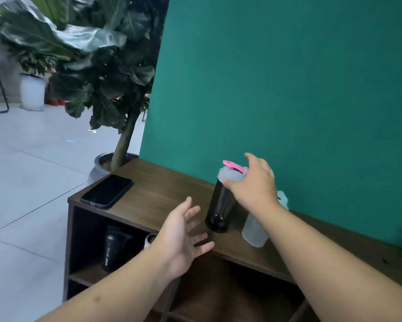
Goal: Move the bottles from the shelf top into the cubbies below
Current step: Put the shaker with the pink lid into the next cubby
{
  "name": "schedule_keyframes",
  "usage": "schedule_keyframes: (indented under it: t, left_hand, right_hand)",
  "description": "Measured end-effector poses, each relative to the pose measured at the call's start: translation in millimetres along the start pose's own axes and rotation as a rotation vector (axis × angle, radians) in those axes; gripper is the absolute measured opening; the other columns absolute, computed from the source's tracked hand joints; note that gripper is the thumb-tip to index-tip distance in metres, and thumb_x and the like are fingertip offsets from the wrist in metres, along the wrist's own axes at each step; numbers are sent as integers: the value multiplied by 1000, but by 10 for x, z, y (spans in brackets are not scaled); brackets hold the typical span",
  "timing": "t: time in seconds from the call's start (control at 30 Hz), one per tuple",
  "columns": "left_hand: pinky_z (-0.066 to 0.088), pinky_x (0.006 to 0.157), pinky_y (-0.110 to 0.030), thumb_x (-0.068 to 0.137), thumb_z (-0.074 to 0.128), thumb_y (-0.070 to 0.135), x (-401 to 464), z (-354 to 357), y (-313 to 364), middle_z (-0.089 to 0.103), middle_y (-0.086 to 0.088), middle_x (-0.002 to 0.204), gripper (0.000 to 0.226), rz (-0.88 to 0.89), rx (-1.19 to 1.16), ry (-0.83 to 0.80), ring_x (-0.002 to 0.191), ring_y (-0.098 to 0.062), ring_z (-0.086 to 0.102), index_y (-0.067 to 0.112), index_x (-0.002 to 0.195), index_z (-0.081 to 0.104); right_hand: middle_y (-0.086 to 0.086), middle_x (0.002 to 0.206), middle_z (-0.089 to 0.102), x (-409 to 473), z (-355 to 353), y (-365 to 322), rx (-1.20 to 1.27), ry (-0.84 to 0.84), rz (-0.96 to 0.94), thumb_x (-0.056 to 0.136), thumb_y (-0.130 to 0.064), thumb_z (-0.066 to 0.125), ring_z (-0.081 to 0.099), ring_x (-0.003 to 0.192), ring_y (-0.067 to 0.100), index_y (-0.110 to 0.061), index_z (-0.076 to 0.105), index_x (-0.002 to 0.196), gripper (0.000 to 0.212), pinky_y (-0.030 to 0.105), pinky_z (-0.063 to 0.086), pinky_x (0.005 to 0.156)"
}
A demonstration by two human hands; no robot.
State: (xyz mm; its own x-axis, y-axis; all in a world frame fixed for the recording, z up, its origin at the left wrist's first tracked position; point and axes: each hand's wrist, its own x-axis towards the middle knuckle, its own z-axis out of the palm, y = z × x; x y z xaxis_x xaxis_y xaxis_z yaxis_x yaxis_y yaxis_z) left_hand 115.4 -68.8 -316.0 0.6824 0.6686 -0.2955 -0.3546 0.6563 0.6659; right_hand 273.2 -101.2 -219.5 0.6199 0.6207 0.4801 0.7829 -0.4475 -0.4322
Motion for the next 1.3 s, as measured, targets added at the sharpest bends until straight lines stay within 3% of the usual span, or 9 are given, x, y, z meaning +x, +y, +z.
schedule_keyframes:
  t: [0.1,0.2,0.4,0.67,0.8,0.9,1.0,1.17,1.3]
  left_hand:
    - [47,109,-61,97,54,59,141,123,147,30,-13,170,62,-34,31,-4,137,-45,47,25,149,54]
    - [49,107,-61,97,54,60,251,185,178,28,-14,171,64,-64,41,4,138,-45,46,25,150,52]
    - [49,106,-62,96,56,59,188,161,70,36,-18,166,67,-46,66,28,143,-48,43,24,153,49]
    - [53,103,-60,95,58,60,-567,106,-305,62,-15,120,61,-46,142,81,116,-46,62,17,138,59]
    - [49,106,-61,96,57,59,-932,7,-648,59,-8,109,52,-79,135,182,96,-40,61,19,129,62]
    - [48,107,-57,98,55,57,-1050,-162,-1044,64,-14,114,52,-137,112,231,104,-40,65,15,127,64]
    - [55,85,-45,102,50,54,-1010,-267,-1414,65,-20,108,59,-194,19,306,97,-34,64,3,127,62]
    - [50,60,-35,110,36,45,-591,-425,-1944,74,-8,54,50,-200,-87,352,57,-25,74,3,100,61]
    - [56,54,-29,110,36,41,15,-632,-2169,78,-13,67,52,-190,-134,327,60,-24,76,-1,107,66]
  right_hand:
    - [8,143,52,381,62,-4,-140,-155,52,58,-61,81,39,140,33,-27,39,150,107,45,35,115]
    - [4,129,58,512,188,-7,-209,-271,79,55,-62,85,54,123,32,-32,53,128,85,47,41,107]
    - [2,112,47,216,164,-29,-75,-184,-23,59,-48,84,59,101,33,-37,54,119,68,44,54,90]
    - [-3,111,45,-753,-430,-92,31,-137,-124,63,-48,80,53,107,24,-43,54,127,69,36,47,94]
    - [-6,114,45,-1240,-495,60,84,-160,-89,63,-48,83,53,110,20,-43,51,132,76,35,48,96]
    - [-7,122,47,-1629,-344,310,71,-197,-74,63,-49,84,51,117,19,-41,46,138,85,33,46,100]
    - [-8,130,48,-1961,7,612,30,-234,-53,64,-48,84,46,120,21,-35,42,143,90,33,43,104]
    - [-8,134,49,-2184,739,1118,6,-257,21,66,-45,85,47,117,22,-28,47,138,83,32,42,103]
    - [-2,132,48,-2006,1192,1426,30,-190,110,64,-46,87,51,118,26,-28,51,133,81,37,46,101]
